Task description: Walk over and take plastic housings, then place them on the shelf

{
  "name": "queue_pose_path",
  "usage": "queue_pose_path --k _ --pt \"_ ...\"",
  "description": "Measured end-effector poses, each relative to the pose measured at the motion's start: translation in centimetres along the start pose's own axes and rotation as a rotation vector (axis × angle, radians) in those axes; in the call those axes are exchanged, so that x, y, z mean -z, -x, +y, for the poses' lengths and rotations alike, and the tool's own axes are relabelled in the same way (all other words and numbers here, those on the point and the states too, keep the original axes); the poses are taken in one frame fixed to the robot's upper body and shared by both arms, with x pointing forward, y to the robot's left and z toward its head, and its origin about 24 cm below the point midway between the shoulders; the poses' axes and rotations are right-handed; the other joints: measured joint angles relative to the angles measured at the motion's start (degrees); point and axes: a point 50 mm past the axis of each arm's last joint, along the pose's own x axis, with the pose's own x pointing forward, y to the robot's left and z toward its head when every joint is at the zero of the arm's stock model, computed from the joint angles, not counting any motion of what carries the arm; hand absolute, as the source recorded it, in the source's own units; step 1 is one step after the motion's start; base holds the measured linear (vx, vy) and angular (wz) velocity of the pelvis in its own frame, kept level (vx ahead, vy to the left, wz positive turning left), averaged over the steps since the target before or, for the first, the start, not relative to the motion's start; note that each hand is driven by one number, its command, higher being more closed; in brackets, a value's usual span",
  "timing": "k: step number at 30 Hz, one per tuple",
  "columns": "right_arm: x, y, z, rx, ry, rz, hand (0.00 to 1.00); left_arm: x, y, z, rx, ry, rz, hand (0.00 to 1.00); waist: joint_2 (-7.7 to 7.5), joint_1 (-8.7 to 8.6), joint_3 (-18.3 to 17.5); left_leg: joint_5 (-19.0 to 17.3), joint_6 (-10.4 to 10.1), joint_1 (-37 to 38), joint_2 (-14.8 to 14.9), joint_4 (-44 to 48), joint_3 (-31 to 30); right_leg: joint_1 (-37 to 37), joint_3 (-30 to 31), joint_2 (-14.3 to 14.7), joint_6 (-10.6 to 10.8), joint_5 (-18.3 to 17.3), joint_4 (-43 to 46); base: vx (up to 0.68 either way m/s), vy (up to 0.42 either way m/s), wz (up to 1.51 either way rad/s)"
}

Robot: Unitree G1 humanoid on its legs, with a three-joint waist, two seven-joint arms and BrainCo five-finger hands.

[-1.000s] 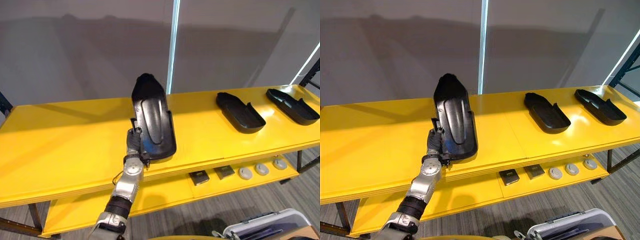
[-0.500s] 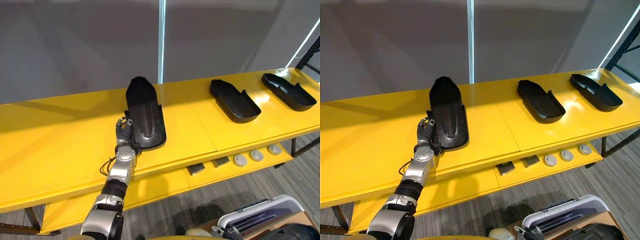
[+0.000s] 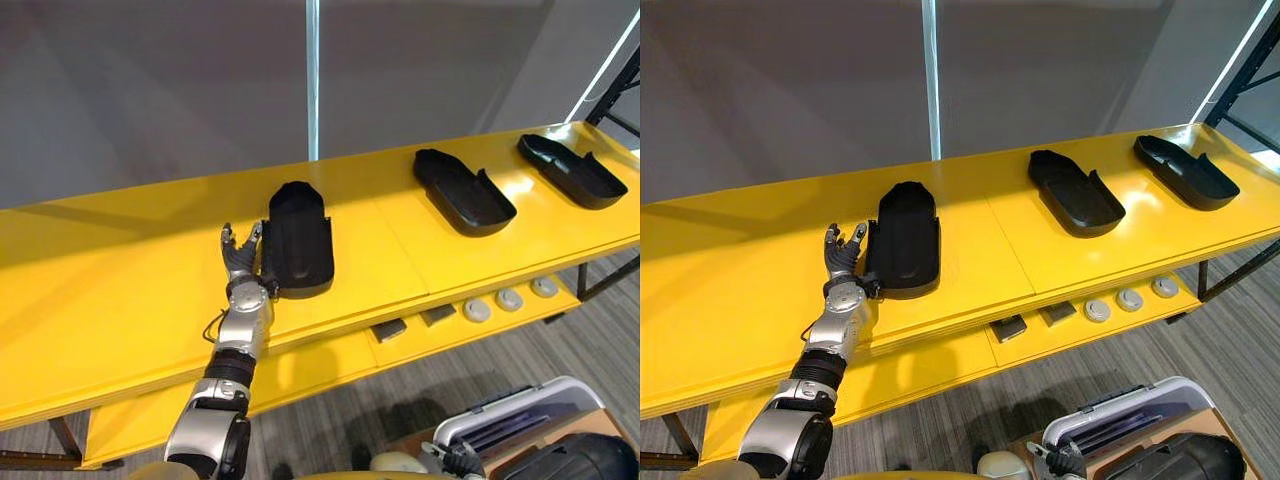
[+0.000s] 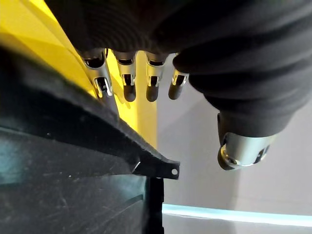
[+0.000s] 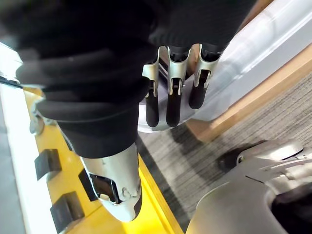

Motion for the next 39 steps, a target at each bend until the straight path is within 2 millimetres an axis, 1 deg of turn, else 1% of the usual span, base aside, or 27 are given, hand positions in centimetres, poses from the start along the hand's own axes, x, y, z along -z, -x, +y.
queue_pose_path --k 3,8,10,12,13,15,16,18,22,24,27,32,34,37,39 --pt "0.0 0.0 0.0 0.001 -0.001 -0.001 0.0 -0.2 0.7 0.0 0.004 0.028 -0.017 0.0 0.07 0.04 0.0 0.0 0.0 0.1 0.0 0.0 0.0 0.1 0.0 0.0 0.0 0.0 0.0 0.0 0.0 0.0" --pt "0.1 0.0 -0.2 0.007 -0.006 0.003 0.0 -1.6 1.8 -0.3 0.04 -0.007 -0.127 0.0 0.18 0.17 0.1 0.0 0.0 0.1 0.1 0.0 -0.1 0.7 -0.1 0.0 0.0 0.0 0.0 -0.03 -0.01 0.01" --pt "0.1 0.0 -0.2 0.008 -0.007 0.004 0.0 -2.4 3.1 -0.6 0.079 -0.049 -0.217 0.0 0.21 0.28 0.1 0.0 0.0 0.3 0.1 -0.3 -0.1 0.9 -0.2 0.0 0.0 0.0 0.0 -0.03 -0.01 0.04" --pt "0.2 0.1 -0.2 0.009 -0.007 0.006 0.0 -2.5 4.1 -0.9 0.109 -0.06 -0.253 0.0 0.24 0.39 0.1 0.0 0.0 0.6 0.1 -0.3 -0.1 1.2 -0.3 0.0 0.0 -0.1 0.0 0.0 0.0 0.0" --pt "0.3 0.1 -0.2 0.009 -0.007 0.005 0.0 -2.5 5.2 -1.2 0.154 -0.074 -0.28 0.0 0.33 0.74 0.1 0.0 0.0 0.6 0.1 -0.3 -0.2 1.3 -0.4 0.0 0.1 -0.1 0.1 0.0 0.0 0.0" --pt "0.6 0.2 -0.5 0.013 -0.007 0.008 0.0 -2.0 6.4 -2.0 0.224 -0.1 -0.297 0.0 0.46 1.68 0.1 0.0 0.0 0.6 0.1 -0.3 -0.2 1.3 -0.5 0.0 0.1 -0.2 0.1 -0.01 -0.006 0.02" --pt "0.7 0.2 -0.5 0.014 -0.007 0.01 0.0 -1.9 6.9 -2.1 0.243 -0.111 -0.304 1.0 0.46 1.69 0.0 0.0 0.0 0.5 0.1 -0.3 -0.3 1.3 -0.7 -0.1 0.1 -0.2 0.1 -0.01 -0.013 0.11" --pt "0.7 0.3 -0.5 0.013 -0.007 0.01 0.0 -1.2 8.3 -2.1 0.301 -0.19 -0.342 1.0 0.48 1.72 0.0 0.0 0.0 0.4 0.1 -0.3 -0.6 1.4 -1.3 -0.1 0.2 -0.4 0.1 -0.01 -0.017 0.1" --pt "0.9 0.4 -0.5 0.007 0.0 0.003 0.0 -0.1 10.1 -1.7 0.378 -0.325 -0.402 1.0 0.6 1.94 -0.1 0.0 0.0 0.4 0.1 -0.3 -0.8 1.5 -1.5 -0.2 0.2 -0.5 0.1 0.0 -0.005 0.01" --pt "1.1 0.5 -0.6 0.006 0.002 0.0 0.0 0.8 11.0 -1.2 0.418 -0.451 -0.442 1.0 0.72 2.47 -0.3 0.0 0.0 0.5 0.1 -0.3 -0.8 1.5 -1.5 -0.2 0.3 -0.5 0.1 0.0 0.0 0.0" --pt "1.4 0.5 -0.7 0.004 0.017 0.008 0.0 1.8 11.9 -0.9 0.458 -0.553 -0.461 1.0 0.58 3.23 -0.4 0.0 0.0 0.5 0.1 -0.3 -0.8 1.5 -1.5 -0.2 0.3 -0.5 0.0 0.0 0.0 0.0" --pt "1.4 0.5 -0.6 -0.011 0.049 0.011 0.0 2.6 12.4 -0.7 0.494 -0.617 -0.457 1.0 0.21 3.18 -0.9 0.0 0.0 0.9 0.1 -0.3 -0.6 1.5 -1.4 -0.2 0.3 -0.4 -0.3 -0.01 -0.005 -0.01" --pt "1.7 0.5 -0.6 -0.01 0.055 0.023 0.0 3.0 12.4 -0.7 0.505 -0.629 -0.441 1.0 0.14 3.17 -1.7 0.0 0.0 0.5 0.1 -0.3 -0.4 1.4 -1.2 -0.1 0.3 -0.1 -1.2 -0.02 -0.008 -0.06" --pt "1.6 0.5 -0.9 -0.01 0.082 0.023 0.0 4.1 12.1 -0.7 0.517 -0.66 -0.403 1.0 0.22 3.04 -2.5 0.0 0.0 0.1 0.1 -0.3 -0.2 1.3 -0.9 -0.1 0.2 0.5 -2.1 0.0 -0.011 -0.05" --pt "1.6 0.4 -0.9 -0.012 0.088 0.023 0.0 4.3 11.7 -0.9 0.518 -0.675 -0.391 1.0 0.22 3.06 -2.5 0.0 0.0 -0.1 0.1 -0.3 0.0 1.2 -0.5 0.0 0.2 0.9 -2.4 -0.01 -0.014 -0.06"
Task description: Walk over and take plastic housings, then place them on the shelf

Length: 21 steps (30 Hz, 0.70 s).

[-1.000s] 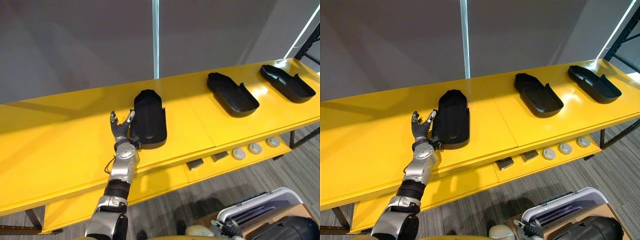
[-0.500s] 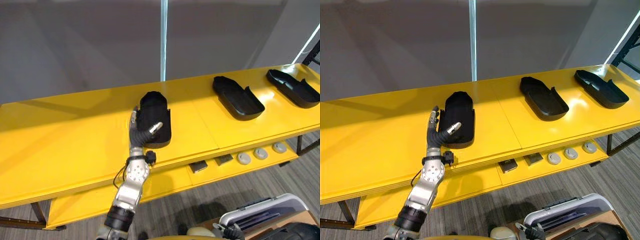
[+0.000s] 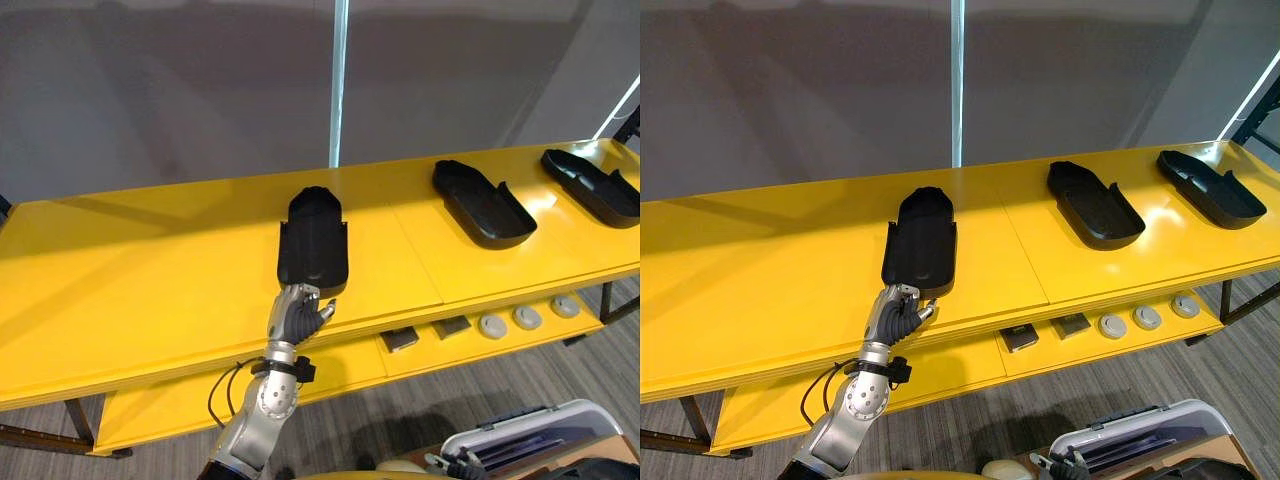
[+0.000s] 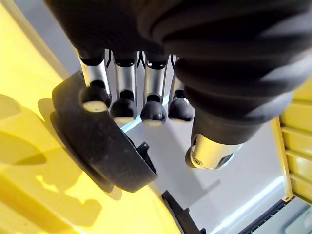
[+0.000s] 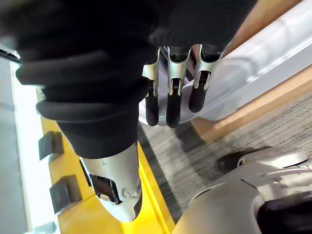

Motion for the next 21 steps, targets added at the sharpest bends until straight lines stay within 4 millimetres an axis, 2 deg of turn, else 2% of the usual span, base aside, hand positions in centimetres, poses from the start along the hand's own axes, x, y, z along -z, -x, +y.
queue_pose_path --k 12,21 --pt "-0.1 -0.1 0.0 -0.01 0.001 0.001 0.0 1.3 -1.7 -0.4 0.039 -0.052 0.058 1.0 0.13 -0.9 0.0 0.0 -0.1 -0.2 0.3 0.1 1.5 -0.1 1.4 0.4 -0.2 1.3 -1.7 -0.01 -0.013 -0.07" --pt "-0.3 -0.2 -0.2 0.0 -0.02 0.002 0.0 1.0 -4.0 -0.3 0.062 -0.087 0.037 1.0 0.49 -1.51 0.2 0.0 -0.1 -0.5 0.3 0.0 2.1 -0.6 2.1 0.4 0.0 1.9 -2.5 -0.01 -0.004 -0.05"
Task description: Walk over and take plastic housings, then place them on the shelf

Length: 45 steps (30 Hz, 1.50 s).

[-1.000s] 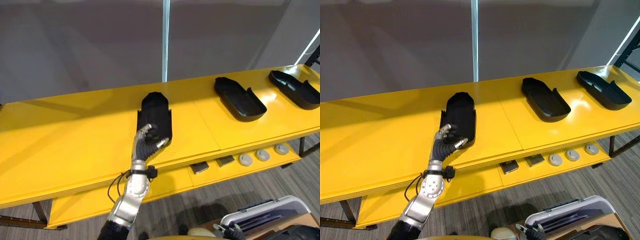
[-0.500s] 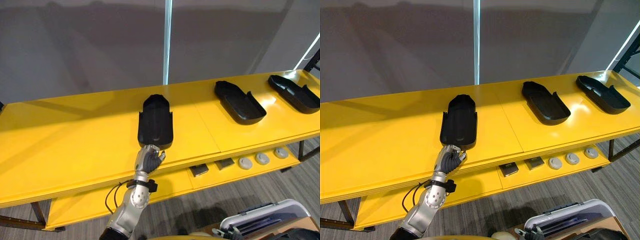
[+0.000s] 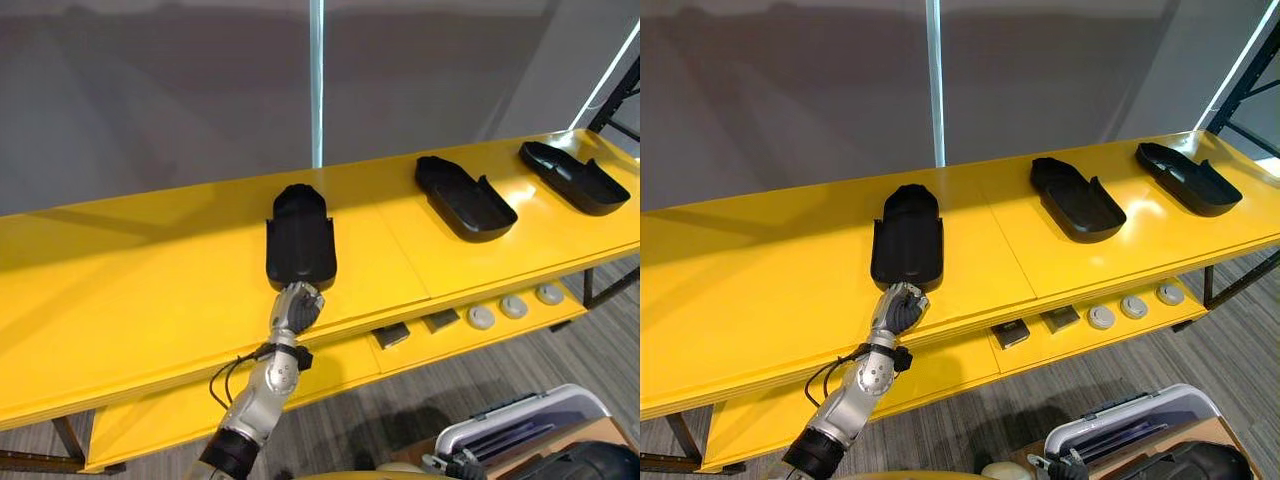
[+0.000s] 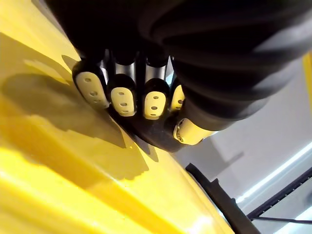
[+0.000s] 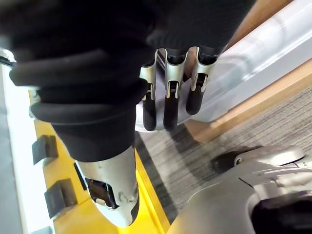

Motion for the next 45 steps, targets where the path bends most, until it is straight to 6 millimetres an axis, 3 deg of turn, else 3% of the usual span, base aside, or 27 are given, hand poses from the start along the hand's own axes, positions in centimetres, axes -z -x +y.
queue_pose_path --k 13,16,20,24,27,31,33,35,37,40,42,45 --pt "-0.4 -0.2 0.1 0.0 0.001 -0.006 0.0 -0.6 -1.3 0.5 -0.012 0.032 0.001 1.0 0.27 -0.57 0.1 0.0 0.0 -0.4 -0.1 0.2 0.5 -0.3 0.0 0.0 -0.1 0.2 0.0 0.0 -0.002 -0.01" --pt "-0.3 -0.2 0.0 0.002 0.0 0.005 0.0 -1.6 -1.4 1.2 -0.043 0.086 -0.036 1.0 0.36 -0.19 0.2 0.0 0.0 -0.4 -0.2 0.2 -0.4 -0.1 -0.5 -0.1 -0.1 0.2 0.0 -0.02 -0.011 0.08" --pt "-0.2 -0.2 -0.1 0.005 0.002 0.013 0.0 -4.9 -1.4 3.5 -0.131 0.184 -0.184 1.0 0.62 0.03 0.2 0.1 0.0 -0.3 -0.4 0.0 -2.0 0.8 -1.9 -0.3 0.1 0.0 0.0 -0.03 -0.019 0.18" --pt "-0.2 -0.3 -0.2 0.007 0.006 0.019 0.0 -7.0 0.3 6.6 -0.262 0.288 -0.309 1.0 1.1 0.24 0.0 0.1 0.0 -0.4 -0.4 0.0 -2.8 0.8 -2.0 -0.5 0.1 -0.3 0.4 -0.02 -0.008 0.08" --pt "0.2 -0.3 -0.4 0.011 0.017 0.041 0.0 -7.3 2.1 10.8 -0.455 0.343 -0.381 1.0 1.28 0.65 0.0 0.1 0.0 0.2 -0.5 0.0 -4.2 1.2 -3.2 -0.6 0.1 -2.0 2.9 -0.02 -0.016 0.19" --pt "1.0 -0.2 -0.8 0.02 0.023 0.07 0.0 -4.7 5.0 16.3 -0.784 0.354 -0.343 1.0 1.24 2.66 0.0 0.1 0.0 0.6 -0.6 0.0 -6.0 1.8 -5.0 -0.9 0.1 -3.4 4.6 -0.02 -0.02 0.28" --pt "1.7 0.0 -1.0 0.03 0.025 0.098 0.0 -1.3 7.4 19.0 -1.02 0.391 -0.217 1.0 0.94 3.89 0.1 0.2 -0.1 0.5 -0.6 0.0 -7.6 2.0 -6.4 -1.0 0.0 -4.4 5.5 -0.03 -0.021 0.34" --pt "2.4 0.3 -1.2 0.038 0.026 0.121 0.0 1.1 9.3 19.7 -1.149 0.435 -0.108 1.0 0.45 4.99 0.1 0.2 -0.2 0.4 -0.7 -0.1 -8.7 2.0 -7.4 -1.2 -0.1 -5.1 6.4 -0.02 -0.024 0.34" --pt "3.0 0.5 -1.4 0.042 0.028 0.141 0.0 3.4 10.9 19.3 -1.198 0.442 0.015 1.0 -0.08 6.05 0.1 0.1 -0.3 0.4 -0.7 -0.1 -9.3 2.1 -8.2 -1.3 -0.1 -6.0 7.3 0.0 -0.025 0.27" --pt "3.7 0.8 -1.3 0.056 0.029 0.167 0.0 7.1 13.0 17.1 -1.174 0.426 0.264 1.0 -0.86 6.65 -0.3 -0.2 -0.1 0.2 -0.5 -0.1 -9.2 2.0 -9.5 -1.5 -0.2 -6.6 7.9 0.01 -0.022 0.17" --pt "3.5 0.9 -1.1 0.053 0.029 0.166 0.0 10.0 14.7 14.4 -1.123 0.456 0.481 1.0 -1.02 6.59 -0.5 -0.4 0.2 0.2 0.0 -0.1 -6.6 2.0 -9.7 -1.6 -0.2 -6.6 7.9 0.0 0.0 0.0" --pt "3.4 1.1 -1.2 0.056 0.035 0.154 0.0 12.7 15.7 10.6 -0.955 0.49 0.707 1.0 -1.06 6.52 -0.5 0.2 -0.1 0.4 0.2 0.0 -4.4 2.0 -9.7 -1.9 -0.1 -6.7 8.2 0.01 0.005 -0.03"
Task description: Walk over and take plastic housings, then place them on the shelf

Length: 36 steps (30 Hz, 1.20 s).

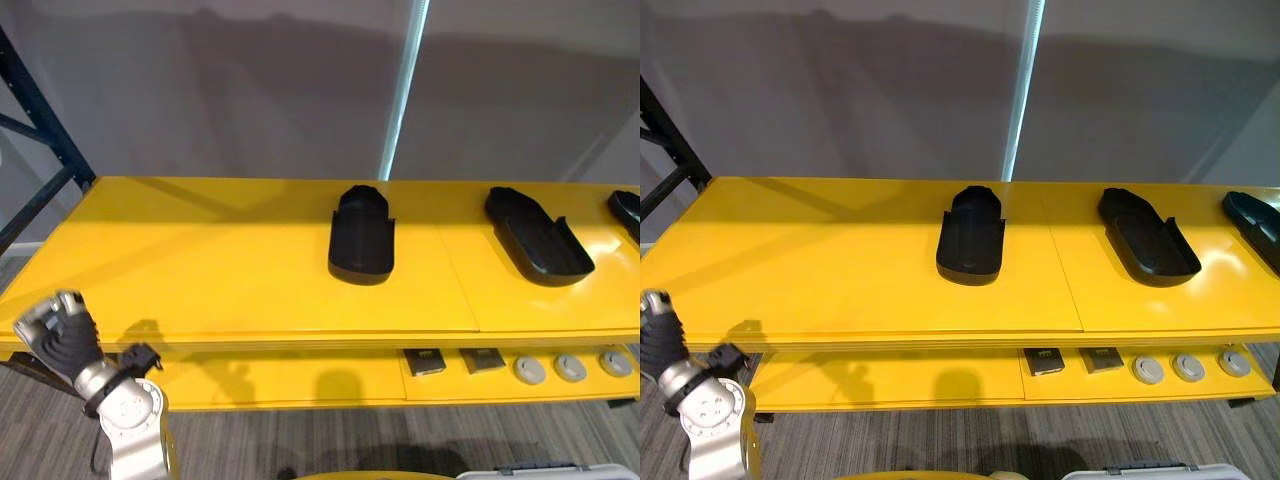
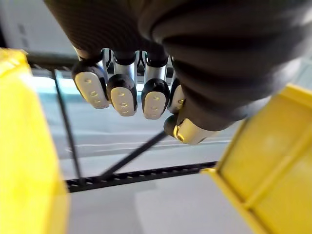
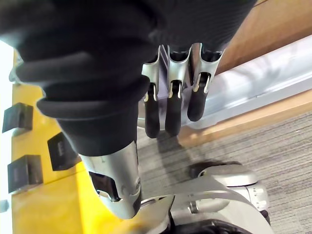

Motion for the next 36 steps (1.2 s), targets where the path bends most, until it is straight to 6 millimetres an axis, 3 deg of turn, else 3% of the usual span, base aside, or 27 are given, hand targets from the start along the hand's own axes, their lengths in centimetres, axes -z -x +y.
queue_pose_path --k 1,2,7,10,12,23,30,33,36 --pt "0.0 0.1 -0.1 0.005 -0.002 -0.006 0.0 1.7 0.4 -0.6 0.066 -0.046 0.075 1.0 -0.06 0.01 -0.1 0.2 -0.2 0.1 -0.1 0.3 0.2 0.0 0.1 -0.1 0.1 -0.1 0.2 0.0 0.0 0.0" --pt "-0.1 0.2 -0.1 0.007 -0.006 -0.017 0.0 3.0 0.9 -1.0 0.115 -0.082 0.127 0.0 -0.08 -0.01 -0.1 0.2 -0.2 0.2 -0.1 0.3 0.3 0.0 0.1 -0.2 0.2 -0.2 0.4 0.0 0.0 0.0" --pt "-3.9 0.4 1.6 -0.065 0.011 -0.197 0.0 10.2 4.5 -2.3 0.366 -0.258 0.431 0.0 0.75 -0.1 -2.1 0.1 -0.3 0.6 -0.2 0.2 0.8 -0.1 0.6 -0.3 0.3 -0.3 0.6 -0.01 0.006 -0.04" --pt "-5.4 0.3 2.8 -0.094 -0.005 -0.237 0.0 12.4 6.4 -2.4 0.458 -0.328 0.536 0.0 0.98 0.09 -2.6 0.1 -0.4 0.8 0.1 0.0 0.8 -0.1 0.8 0.1 0.2 -0.4 0.6 -0.02 -0.018 -0.01" --pt "-5.3 0.2 3.1 -0.102 -0.004 -0.225 0.0 13.2 7.1 -2.2 0.48 -0.364 0.573 0.0 1.25 0.04 -2.5 0.0 -0.6 0.8 0.2 0.0 1.1 -0.3 1.4 0.3 0.1 -0.4 0.6 -0.03 -0.021 -0.09" --pt "-5.5 -0.5 2.4 -0.079 -0.014 -0.191 0.0 13.7 7.6 -3.6 0.619 -0.474 0.552 0.0 1.83 -0.25 -1.3 -1.0 -1.4 0.8 1.0 0.0 3.0 -1.6 4.2 1.5 0.2 -0.7 -0.3 0.02 -0.017 -0.14" --pt "-6.8 -0.6 2.8 -0.077 -0.018 -0.222 0.0 12.9 6.9 -4.9 0.677 -0.497 0.5 0.0 2.24 -0.65 0.6 -1.4 -2.0 1.8 1.3 0.4 5.0 -1.5 5.8 2.1 -0.6 -0.9 -0.1 0.11 -0.008 -0.15" --pt "-7.7 -0.6 3.2 -0.088 -0.02 -0.248 0.0 12.6 6.7 -5.5 0.682 -0.482 0.486 0.0 3.13 -0.46 2.7 -6.0 -2.0 0.0 1.5 8.0 6.3 -2.7 8.4 2.0 -0.7 -2.8 3.6 0.03 0.0 -0.39" --pt "-8.8 -0.6 3.6 -0.095 -0.021 -0.278 0.0 12.5 6.9 -5.8 0.684 -0.469 0.488 0.0 2.92 -0.15 2.8 -8.9 -1.5 -4.7 1.4 17.3 0.0 -5.8 12.8 2.0 -0.7 -3.5 6.3 0.03 -0.044 -0.62"
